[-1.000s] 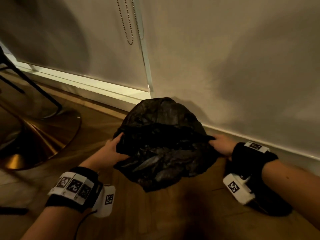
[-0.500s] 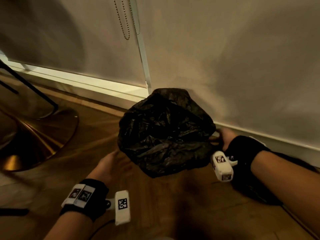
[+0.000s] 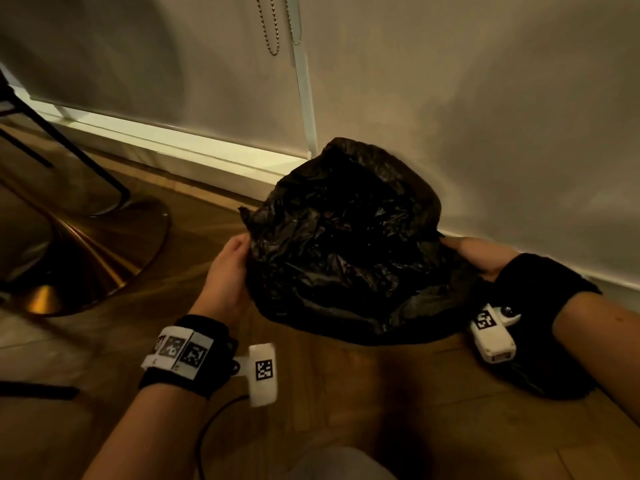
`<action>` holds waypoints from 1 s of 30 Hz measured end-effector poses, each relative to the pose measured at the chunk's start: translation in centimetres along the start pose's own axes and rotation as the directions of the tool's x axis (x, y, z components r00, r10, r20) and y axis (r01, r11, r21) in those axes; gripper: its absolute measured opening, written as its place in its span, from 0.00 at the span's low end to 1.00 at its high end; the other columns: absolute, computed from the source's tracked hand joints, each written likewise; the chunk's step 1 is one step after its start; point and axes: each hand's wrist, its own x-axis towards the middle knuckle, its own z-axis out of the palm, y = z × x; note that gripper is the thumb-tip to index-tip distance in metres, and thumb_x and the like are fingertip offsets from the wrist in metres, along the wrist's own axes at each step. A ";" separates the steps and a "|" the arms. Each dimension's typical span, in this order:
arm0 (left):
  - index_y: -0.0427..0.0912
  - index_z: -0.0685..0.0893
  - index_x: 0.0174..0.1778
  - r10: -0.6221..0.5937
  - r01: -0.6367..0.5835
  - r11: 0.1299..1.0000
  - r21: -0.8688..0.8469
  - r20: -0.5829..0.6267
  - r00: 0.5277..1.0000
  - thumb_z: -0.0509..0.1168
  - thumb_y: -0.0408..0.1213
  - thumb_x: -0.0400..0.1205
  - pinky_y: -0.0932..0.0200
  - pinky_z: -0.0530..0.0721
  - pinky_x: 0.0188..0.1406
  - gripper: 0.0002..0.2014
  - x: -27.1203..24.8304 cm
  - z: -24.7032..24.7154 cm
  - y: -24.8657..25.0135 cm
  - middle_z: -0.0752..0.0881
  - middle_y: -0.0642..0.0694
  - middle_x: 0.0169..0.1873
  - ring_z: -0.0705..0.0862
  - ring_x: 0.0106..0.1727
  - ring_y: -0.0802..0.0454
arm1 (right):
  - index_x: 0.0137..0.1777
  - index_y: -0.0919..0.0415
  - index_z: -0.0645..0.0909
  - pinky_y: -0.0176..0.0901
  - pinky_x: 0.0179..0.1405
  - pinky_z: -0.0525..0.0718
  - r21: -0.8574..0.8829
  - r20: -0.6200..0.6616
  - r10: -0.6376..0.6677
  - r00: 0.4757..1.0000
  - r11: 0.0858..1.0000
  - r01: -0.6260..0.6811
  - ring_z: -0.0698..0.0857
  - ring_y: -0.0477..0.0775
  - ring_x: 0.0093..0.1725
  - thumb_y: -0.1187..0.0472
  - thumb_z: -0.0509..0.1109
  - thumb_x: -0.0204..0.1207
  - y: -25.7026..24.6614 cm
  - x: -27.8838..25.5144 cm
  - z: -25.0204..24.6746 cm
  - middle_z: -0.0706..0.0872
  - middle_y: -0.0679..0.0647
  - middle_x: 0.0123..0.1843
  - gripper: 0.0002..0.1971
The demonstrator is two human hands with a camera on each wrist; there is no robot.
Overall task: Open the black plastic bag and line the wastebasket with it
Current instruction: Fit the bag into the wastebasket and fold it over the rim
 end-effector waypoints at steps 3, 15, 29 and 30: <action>0.46 0.83 0.56 0.055 0.009 0.951 0.310 -0.198 0.979 0.59 0.46 0.86 0.40 0.86 0.53 0.11 0.4 -3.2 -1.7 0.87 0.42 0.55 0.87 0.55 0.43 | 0.45 0.62 0.81 0.44 0.49 0.85 -0.134 -0.131 -0.031 0.991 0.991 0.014 0.88 0.52 0.35 0.69 0.56 0.84 2.1 0.6 -2.0 0.89 0.58 0.39 0.13; 0.47 0.83 0.57 0.534 -0.410 0.582 0.702 0.050 0.844 0.62 0.33 0.84 0.67 0.77 0.47 0.09 -3.6 -2.1 3.4 0.82 0.55 0.54 0.80 0.52 0.62 | 0.62 0.56 0.77 0.47 0.61 0.72 -0.813 -0.089 -0.893 0.441 0.320 0.486 0.75 0.52 0.58 0.60 0.67 0.75 -1.5 -2.9 1.6 0.76 0.55 0.60 0.15; 0.51 0.42 0.86 -0.315 -0.131 0.566 0.814 0.360 0.878 0.79 0.63 0.59 0.48 0.66 0.80 0.67 6.2 1.6 -1.8 0.60 0.49 0.83 0.64 0.82 0.46 | 0.84 0.49 0.53 0.50 0.81 0.58 -0.654 0.082 -0.052 0.995 0.751 0.093 0.61 0.56 0.83 0.32 0.57 0.76 -1.8 8.0 4.5 0.59 0.51 0.85 0.40; 0.53 0.47 0.86 -0.363 -0.103 0.565 0.819 0.359 0.860 0.77 0.70 0.55 0.46 0.66 0.80 0.68 6.4 1.3 -2.2 0.62 0.50 0.82 0.66 0.80 0.48 | 0.83 0.52 0.58 0.49 0.79 0.61 -0.644 0.060 -0.017 0.998 0.763 0.052 0.66 0.56 0.80 0.31 0.54 0.77 -1.9 7.8 4.5 0.65 0.52 0.82 0.39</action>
